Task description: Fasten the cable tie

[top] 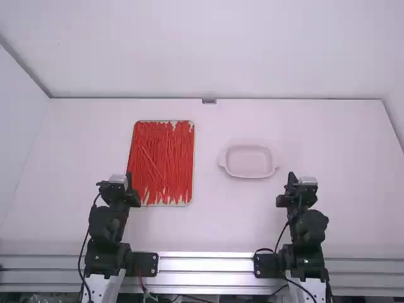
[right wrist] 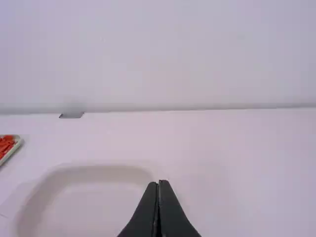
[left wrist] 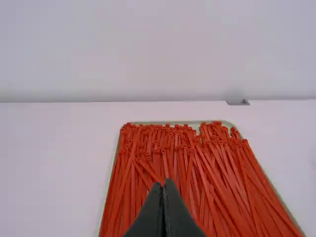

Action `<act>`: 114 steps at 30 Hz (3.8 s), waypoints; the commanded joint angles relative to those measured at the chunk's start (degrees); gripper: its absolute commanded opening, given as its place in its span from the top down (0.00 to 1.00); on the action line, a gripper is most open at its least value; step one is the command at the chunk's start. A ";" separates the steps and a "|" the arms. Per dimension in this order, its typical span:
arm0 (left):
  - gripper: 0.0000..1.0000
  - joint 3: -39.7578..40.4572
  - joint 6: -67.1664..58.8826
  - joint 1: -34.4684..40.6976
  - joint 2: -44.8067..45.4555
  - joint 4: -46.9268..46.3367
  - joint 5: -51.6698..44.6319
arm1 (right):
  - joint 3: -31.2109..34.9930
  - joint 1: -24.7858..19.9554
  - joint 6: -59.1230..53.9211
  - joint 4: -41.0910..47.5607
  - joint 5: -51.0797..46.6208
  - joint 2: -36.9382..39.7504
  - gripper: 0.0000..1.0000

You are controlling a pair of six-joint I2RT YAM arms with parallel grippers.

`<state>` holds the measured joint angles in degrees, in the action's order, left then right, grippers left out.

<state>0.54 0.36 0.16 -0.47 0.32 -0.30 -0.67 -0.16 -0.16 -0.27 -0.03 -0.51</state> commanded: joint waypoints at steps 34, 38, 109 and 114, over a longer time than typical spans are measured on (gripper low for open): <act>0.61 17.65 0.54 0.64 -28.17 -8.44 -6.09 | -16.88 4.10 -0.04 0.65 1.22 -30.69 0.61; 0.53 21.52 3.39 1.00 -35.30 -9.59 -7.24 | -20.55 5.00 -0.03 0.47 1.60 -37.37 0.52; 0.01 77.26 15.67 2.43 -92.24 -45.03 -4.98 | -42.56 10.40 7.91 12.94 6.71 -65.07 0.02; 0.00 87.76 15.65 2.49 -103.93 -47.43 -5.18 | -42.56 10.40 7.87 13.00 8.17 -65.07 0.02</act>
<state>84.66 16.67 1.96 -100.73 -46.41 -5.69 -41.30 9.96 7.38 12.69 7.42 -65.36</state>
